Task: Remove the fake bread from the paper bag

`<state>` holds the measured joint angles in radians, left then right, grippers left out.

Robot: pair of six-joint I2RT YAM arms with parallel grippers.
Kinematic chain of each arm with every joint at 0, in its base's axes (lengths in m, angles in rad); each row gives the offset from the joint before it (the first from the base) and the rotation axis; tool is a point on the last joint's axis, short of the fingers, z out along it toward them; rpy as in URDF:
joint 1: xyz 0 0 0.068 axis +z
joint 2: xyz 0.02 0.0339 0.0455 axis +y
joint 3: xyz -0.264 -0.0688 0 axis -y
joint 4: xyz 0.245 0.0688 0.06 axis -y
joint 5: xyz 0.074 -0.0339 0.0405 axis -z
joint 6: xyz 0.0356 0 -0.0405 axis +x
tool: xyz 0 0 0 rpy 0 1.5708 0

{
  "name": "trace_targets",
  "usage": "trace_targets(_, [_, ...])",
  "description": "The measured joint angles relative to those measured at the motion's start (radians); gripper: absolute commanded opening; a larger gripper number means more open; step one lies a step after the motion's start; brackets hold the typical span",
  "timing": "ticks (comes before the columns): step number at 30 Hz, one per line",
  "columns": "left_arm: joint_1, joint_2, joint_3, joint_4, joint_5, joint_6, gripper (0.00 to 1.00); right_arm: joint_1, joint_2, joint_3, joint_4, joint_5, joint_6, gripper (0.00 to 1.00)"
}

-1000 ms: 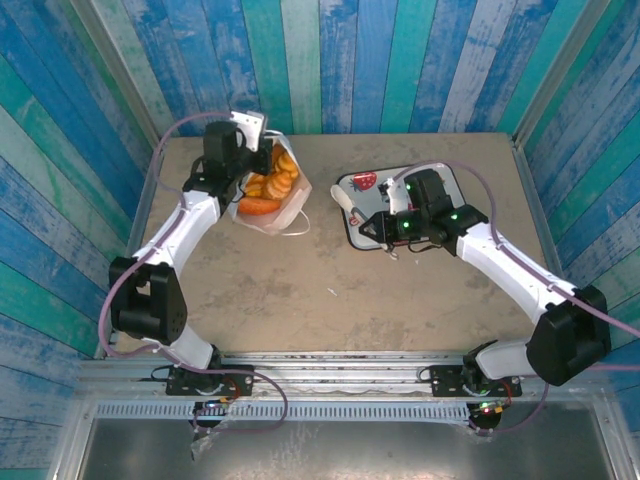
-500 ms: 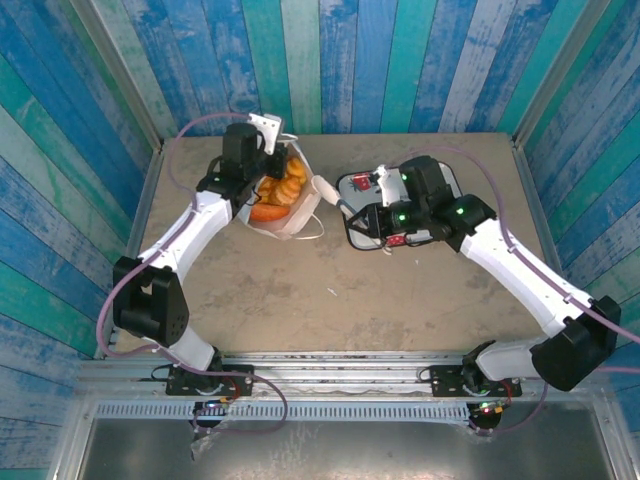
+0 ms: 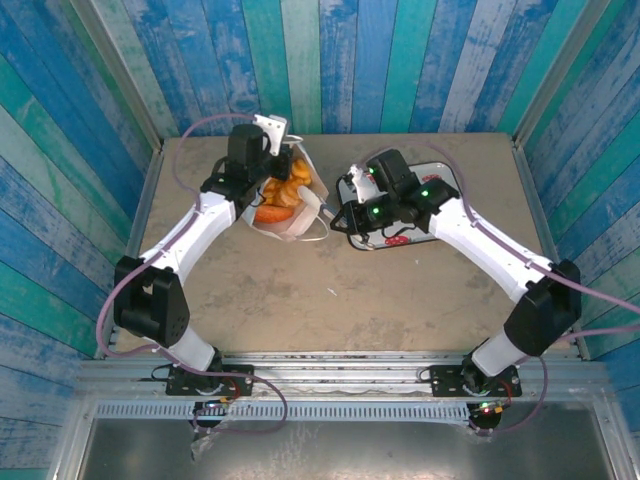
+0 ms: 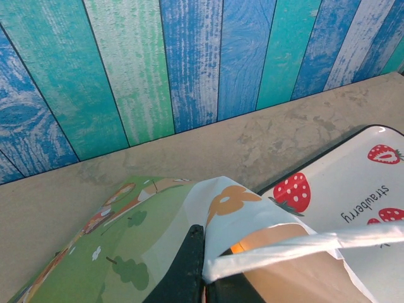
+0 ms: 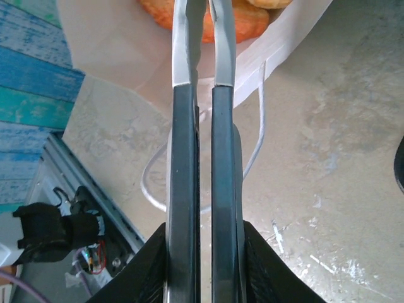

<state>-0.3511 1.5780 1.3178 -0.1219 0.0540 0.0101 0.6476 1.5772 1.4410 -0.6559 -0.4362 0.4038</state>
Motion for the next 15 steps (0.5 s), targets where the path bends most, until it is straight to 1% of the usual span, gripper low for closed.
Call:
trace_targets(3, [-0.013,0.0,0.0,0.0,-0.008,0.001,0.03,0.0,0.038,0.031,0.0,0.032,0.011,0.33])
trace_targets(10, [-0.066,0.001,0.0,0.0,-0.084,0.024,0.03,0.0,0.112,0.089,-0.01,0.104,0.034,0.33])
trace_targets(15, [-0.089,0.001,0.0,0.004,-0.129,0.04,0.03,0.0,0.148,0.117,-0.033,0.146,0.051,0.37])
